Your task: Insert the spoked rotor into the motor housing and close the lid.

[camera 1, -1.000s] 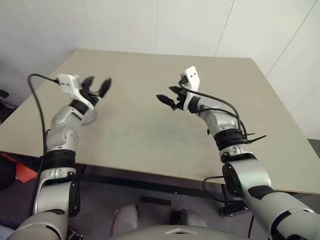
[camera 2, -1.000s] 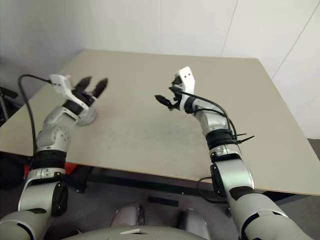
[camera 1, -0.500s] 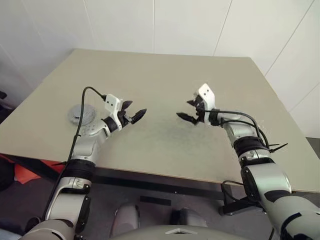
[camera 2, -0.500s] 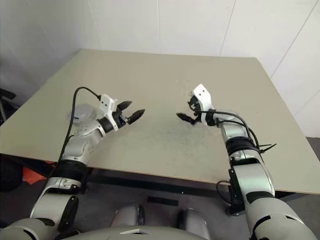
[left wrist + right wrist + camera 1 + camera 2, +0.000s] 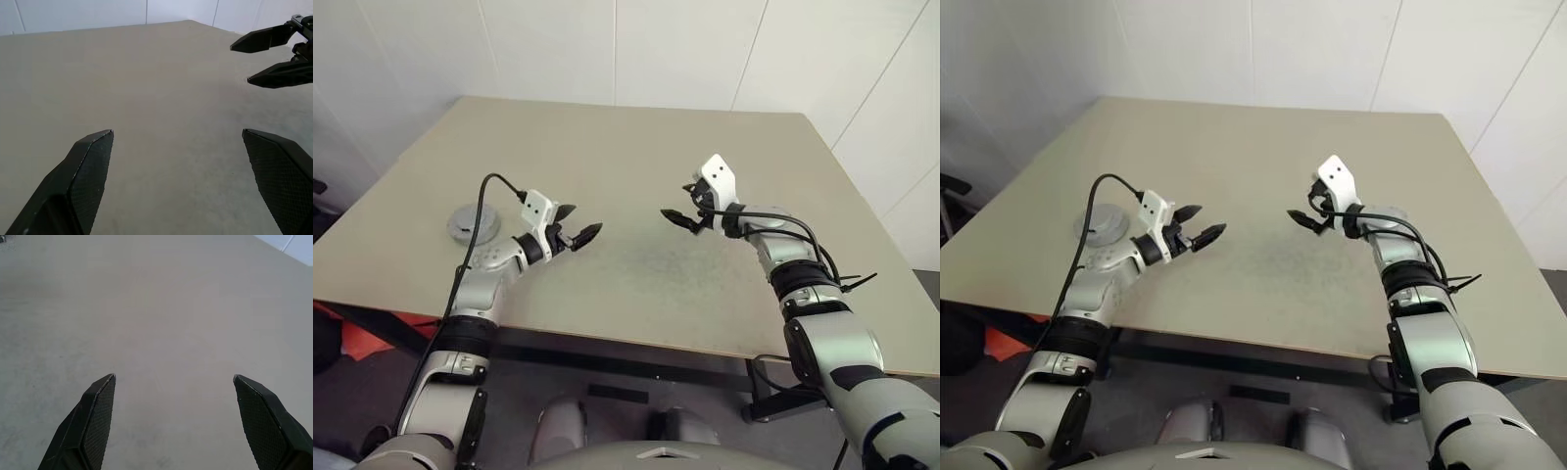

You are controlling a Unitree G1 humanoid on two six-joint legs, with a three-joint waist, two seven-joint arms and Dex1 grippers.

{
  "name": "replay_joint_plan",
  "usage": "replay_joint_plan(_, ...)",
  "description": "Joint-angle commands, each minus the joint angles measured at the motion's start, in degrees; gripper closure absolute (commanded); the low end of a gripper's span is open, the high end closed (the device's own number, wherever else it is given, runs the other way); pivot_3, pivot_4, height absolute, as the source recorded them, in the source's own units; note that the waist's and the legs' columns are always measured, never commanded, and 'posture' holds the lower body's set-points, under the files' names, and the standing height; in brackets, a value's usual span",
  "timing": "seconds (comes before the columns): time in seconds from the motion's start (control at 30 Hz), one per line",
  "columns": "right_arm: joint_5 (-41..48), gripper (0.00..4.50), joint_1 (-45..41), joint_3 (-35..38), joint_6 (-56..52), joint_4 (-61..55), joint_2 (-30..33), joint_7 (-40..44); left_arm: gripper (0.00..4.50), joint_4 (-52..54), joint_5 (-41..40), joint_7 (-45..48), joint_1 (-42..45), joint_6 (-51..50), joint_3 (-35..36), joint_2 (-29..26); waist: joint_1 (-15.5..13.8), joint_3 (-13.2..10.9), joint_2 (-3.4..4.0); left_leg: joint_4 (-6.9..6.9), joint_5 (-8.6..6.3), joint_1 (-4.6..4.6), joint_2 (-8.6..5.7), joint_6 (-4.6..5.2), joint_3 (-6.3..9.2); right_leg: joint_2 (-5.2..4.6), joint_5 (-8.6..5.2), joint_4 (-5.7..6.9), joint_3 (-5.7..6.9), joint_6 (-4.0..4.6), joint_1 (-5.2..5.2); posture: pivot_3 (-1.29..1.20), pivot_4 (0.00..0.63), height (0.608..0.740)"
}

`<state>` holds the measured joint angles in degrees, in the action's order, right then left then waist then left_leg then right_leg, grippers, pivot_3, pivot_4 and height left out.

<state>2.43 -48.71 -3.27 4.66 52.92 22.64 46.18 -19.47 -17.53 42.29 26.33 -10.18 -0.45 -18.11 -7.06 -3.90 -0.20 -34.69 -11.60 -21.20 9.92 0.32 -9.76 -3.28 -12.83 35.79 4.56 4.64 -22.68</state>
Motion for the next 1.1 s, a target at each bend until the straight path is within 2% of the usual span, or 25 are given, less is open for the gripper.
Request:
replay_joint_plan(0.03,0.3,0.14,-3.2,1.8,2.2,0.8,0.2,-1.6,0.03,2.2,0.1,0.3,0.9,-0.1,0.6,-0.7,0.0,0.0,0.0,0.0,0.0,0.0,0.0,0.0,0.0,0.0,0.0,0.0,0.0,0.0,0.0,0.0,0.0,0.74)
replay_joint_plan(1.1,-0.3,0.14,-4.8,3.6,3.9,3.9,-0.6,-5.9,0.03,1.1,0.7,-1.3,2.4,0.2,1.4,-0.9,0.0,0.0,0.01,-0.02,-0.02,0.01,0.01,0.03,-0.01,0.0,0.0,0.01,0.0,0.0,0.01,0.0,0.0,0.74)
